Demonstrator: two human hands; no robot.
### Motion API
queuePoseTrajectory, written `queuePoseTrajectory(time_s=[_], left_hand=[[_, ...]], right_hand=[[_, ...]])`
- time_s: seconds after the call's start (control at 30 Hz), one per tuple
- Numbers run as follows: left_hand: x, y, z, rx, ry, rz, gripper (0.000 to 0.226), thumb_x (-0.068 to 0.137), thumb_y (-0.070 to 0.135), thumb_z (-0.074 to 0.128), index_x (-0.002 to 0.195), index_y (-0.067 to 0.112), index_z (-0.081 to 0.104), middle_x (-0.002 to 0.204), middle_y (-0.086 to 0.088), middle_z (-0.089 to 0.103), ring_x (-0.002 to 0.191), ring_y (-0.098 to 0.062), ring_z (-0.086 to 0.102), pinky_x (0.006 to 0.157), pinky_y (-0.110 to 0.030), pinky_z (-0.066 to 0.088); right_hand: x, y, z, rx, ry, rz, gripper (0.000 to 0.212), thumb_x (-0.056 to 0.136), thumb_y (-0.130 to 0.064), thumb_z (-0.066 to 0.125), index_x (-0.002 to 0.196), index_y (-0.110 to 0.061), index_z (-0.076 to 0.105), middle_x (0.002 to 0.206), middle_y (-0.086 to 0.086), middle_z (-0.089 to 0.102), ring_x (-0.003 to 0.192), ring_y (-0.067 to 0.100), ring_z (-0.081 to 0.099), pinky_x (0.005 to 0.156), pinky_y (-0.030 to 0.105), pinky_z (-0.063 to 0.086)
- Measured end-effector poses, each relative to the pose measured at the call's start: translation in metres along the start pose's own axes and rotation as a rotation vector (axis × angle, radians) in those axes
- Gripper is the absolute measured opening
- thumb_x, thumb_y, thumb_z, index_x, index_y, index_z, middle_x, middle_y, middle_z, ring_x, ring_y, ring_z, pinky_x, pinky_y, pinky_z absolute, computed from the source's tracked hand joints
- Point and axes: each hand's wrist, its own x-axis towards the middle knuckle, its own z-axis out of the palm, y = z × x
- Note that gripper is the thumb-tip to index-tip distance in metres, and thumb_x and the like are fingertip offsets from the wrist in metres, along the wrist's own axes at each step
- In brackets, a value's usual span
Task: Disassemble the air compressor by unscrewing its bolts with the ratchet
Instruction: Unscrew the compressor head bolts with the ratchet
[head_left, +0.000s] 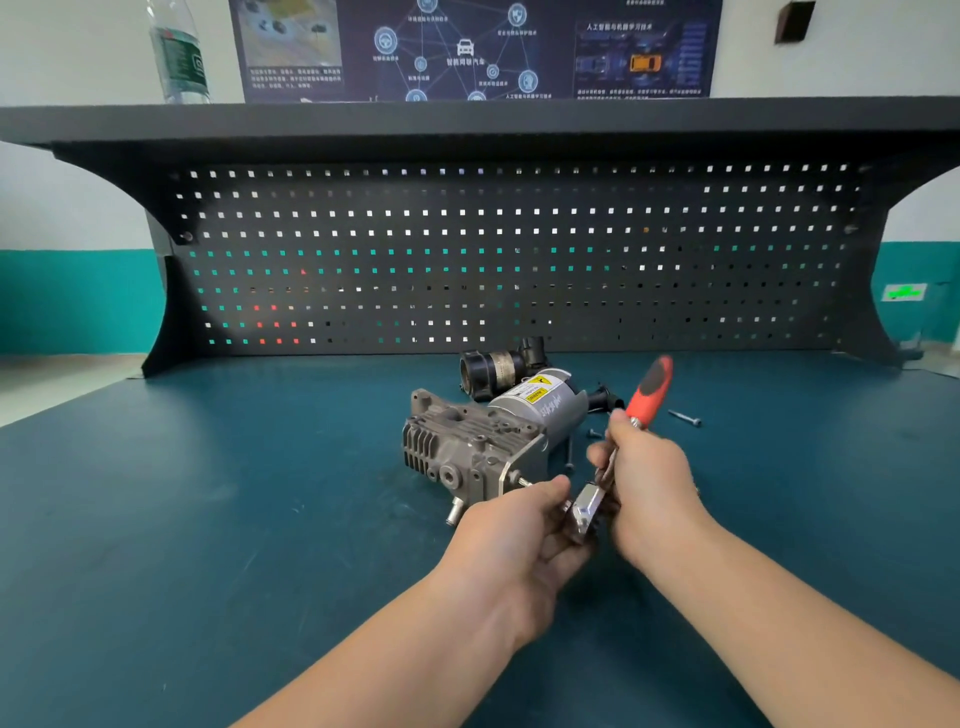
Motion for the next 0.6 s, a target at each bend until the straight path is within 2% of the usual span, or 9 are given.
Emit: queuePoseTrajectory(time_s=[0.13,0.17,0.27,0.37,0.4,0.47,0.5,0.57,0.6], left_hand=[[-0.002,-0.001,0.000,-0.015,-0.012,0.021,0.007,0.085,0.006,0.064,0.080,0.002,0.063,0.071,-0.014,0.068,0.064,-0.024,0.064,0.060,-0.032,0.058],[-0.003,-0.001,0.000,-0.013,-0.021,0.021,0.007,0.085,0.006,0.065,0.080,0.001,0.065,0.068,-0.013,0.068,0.062,-0.023,0.064,0.059,-0.032,0.058],[-0.005,0.000,0.000,0.007,-0.075,0.010,0.015,0.088,0.007,0.059,0.077,0.004,0.068,0.066,-0.010,0.068,0.056,-0.018,0.066,0.050,-0.023,0.055],[-0.010,0.001,-0.002,-0.123,-0.179,0.030,0.029,0.099,0.013,0.038,0.081,0.011,0.061,0.061,-0.001,0.069,0.055,-0.010,0.067,0.050,-0.017,0.052],[-0.010,0.002,-0.004,-0.126,-0.201,0.040,0.032,0.101,0.015,0.033,0.082,0.013,0.059,0.059,0.003,0.068,0.054,-0.007,0.066,0.051,-0.017,0.051],[-0.009,0.003,-0.004,-0.103,-0.195,0.025,0.026,0.099,0.014,0.038,0.088,0.011,0.062,0.069,-0.002,0.069,0.062,-0.011,0.068,0.063,-0.024,0.054],[-0.008,0.002,-0.003,-0.073,-0.177,-0.001,0.021,0.095,0.009,0.043,0.089,0.008,0.064,0.071,-0.007,0.068,0.063,-0.015,0.067,0.064,-0.027,0.056],[-0.005,0.002,0.000,-0.002,-0.109,-0.014,0.017,0.090,0.001,0.049,0.083,0.001,0.064,0.064,-0.011,0.064,0.054,-0.018,0.062,0.053,-0.025,0.056],[-0.005,0.003,0.001,0.003,-0.087,-0.007,0.014,0.090,0.000,0.051,0.083,-0.001,0.064,0.062,-0.011,0.063,0.052,-0.019,0.061,0.051,-0.026,0.056]], right_hand=[[-0.017,-0.005,0.001,-0.197,-0.098,-0.580,0.031,0.100,-0.027,0.043,0.070,-0.016,0.041,0.043,-0.010,0.044,0.040,0.002,0.036,0.042,0.013,0.032],[-0.022,-0.005,0.001,-0.244,-0.148,-0.718,0.030,0.099,-0.028,0.043,0.071,-0.018,0.041,0.046,-0.009,0.045,0.043,0.002,0.038,0.046,0.013,0.034],[-0.034,-0.003,-0.002,-0.468,-0.317,-1.150,0.019,0.093,-0.035,0.044,0.077,-0.028,0.040,0.053,-0.015,0.041,0.049,0.010,0.040,0.050,0.028,0.038],[-0.039,-0.002,-0.002,-0.714,-0.424,-1.564,0.009,0.093,-0.032,0.046,0.088,-0.025,0.043,0.060,-0.019,0.040,0.053,0.015,0.042,0.045,0.028,0.036],[-0.040,-0.001,-0.002,-0.739,-0.442,-1.616,0.009,0.093,-0.031,0.045,0.090,-0.023,0.044,0.059,-0.016,0.043,0.054,0.015,0.044,0.045,0.028,0.036],[-0.037,0.000,-0.001,-0.706,-0.405,-1.545,0.008,0.092,-0.031,0.045,0.086,-0.026,0.043,0.058,-0.020,0.039,0.052,0.014,0.043,0.045,0.029,0.037],[-0.036,0.001,-0.001,-0.657,-0.367,-1.434,0.012,0.092,-0.033,0.044,0.081,-0.030,0.041,0.056,-0.021,0.037,0.050,0.013,0.041,0.046,0.031,0.037],[-0.034,-0.001,0.000,-0.481,-0.327,-1.134,0.020,0.093,-0.039,0.042,0.075,-0.033,0.039,0.051,-0.015,0.039,0.047,0.011,0.040,0.049,0.034,0.040],[-0.032,-0.002,0.000,-0.385,-0.303,-0.988,0.023,0.095,-0.037,0.043,0.073,-0.030,0.040,0.050,-0.012,0.042,0.047,0.009,0.040,0.049,0.030,0.041]])
